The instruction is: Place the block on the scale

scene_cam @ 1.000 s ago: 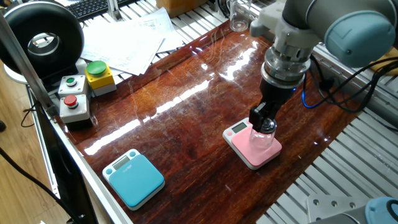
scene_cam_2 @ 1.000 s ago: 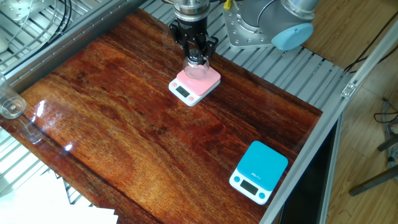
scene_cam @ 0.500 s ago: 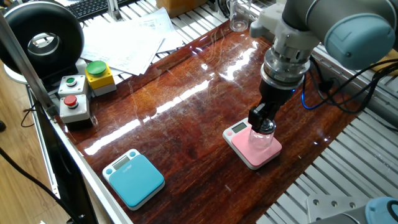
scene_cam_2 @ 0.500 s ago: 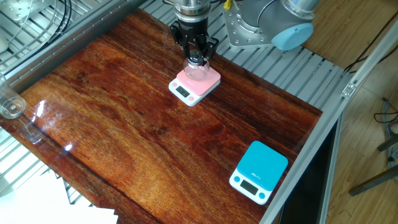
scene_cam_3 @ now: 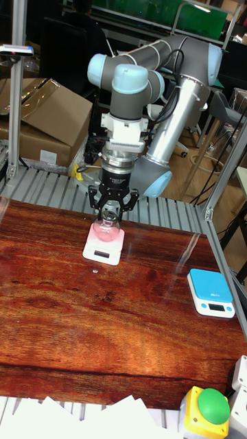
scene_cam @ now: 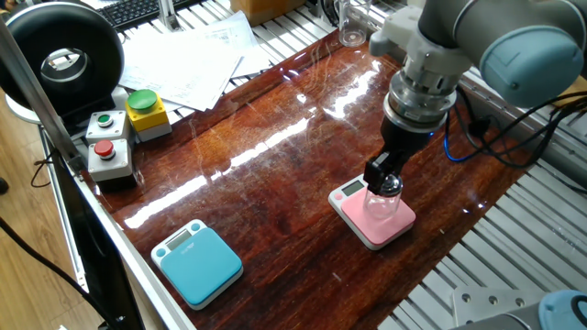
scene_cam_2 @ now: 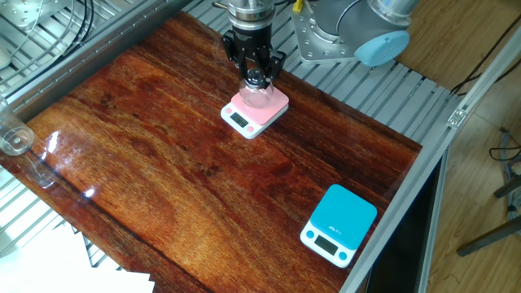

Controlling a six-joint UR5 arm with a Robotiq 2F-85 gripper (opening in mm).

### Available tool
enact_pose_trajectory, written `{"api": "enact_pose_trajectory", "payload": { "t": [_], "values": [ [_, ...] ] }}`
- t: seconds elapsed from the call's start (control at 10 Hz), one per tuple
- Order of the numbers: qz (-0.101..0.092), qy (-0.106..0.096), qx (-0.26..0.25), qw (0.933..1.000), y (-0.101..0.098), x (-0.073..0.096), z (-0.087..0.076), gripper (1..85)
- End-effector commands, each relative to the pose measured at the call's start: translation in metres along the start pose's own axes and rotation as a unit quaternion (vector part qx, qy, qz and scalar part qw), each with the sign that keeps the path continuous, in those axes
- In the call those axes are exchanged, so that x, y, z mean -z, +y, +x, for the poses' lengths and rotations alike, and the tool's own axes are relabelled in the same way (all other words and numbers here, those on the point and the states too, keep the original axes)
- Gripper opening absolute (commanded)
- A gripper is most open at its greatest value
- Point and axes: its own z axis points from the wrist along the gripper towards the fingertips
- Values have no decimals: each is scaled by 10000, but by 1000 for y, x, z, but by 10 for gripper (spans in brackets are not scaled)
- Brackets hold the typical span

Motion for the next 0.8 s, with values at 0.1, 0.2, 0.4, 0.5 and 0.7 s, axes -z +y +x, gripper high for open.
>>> {"api": "enact_pose_trajectory", "payload": {
  "t": [0.1, 0.2, 0.4, 0.5, 0.7],
  "values": [
    [-217, -15, 205, 9996, 3, 4, 2, 397],
    [-243, 5, 235, 9994, 3, 6, 3, 433],
    [-281, 0, 249, 9993, 5, 6, 2, 510],
    [-280, -8, 249, 9993, 6, 5, 2, 523],
    [-301, -27, 317, 9990, 7, 5, 0, 567]
  ]
}}
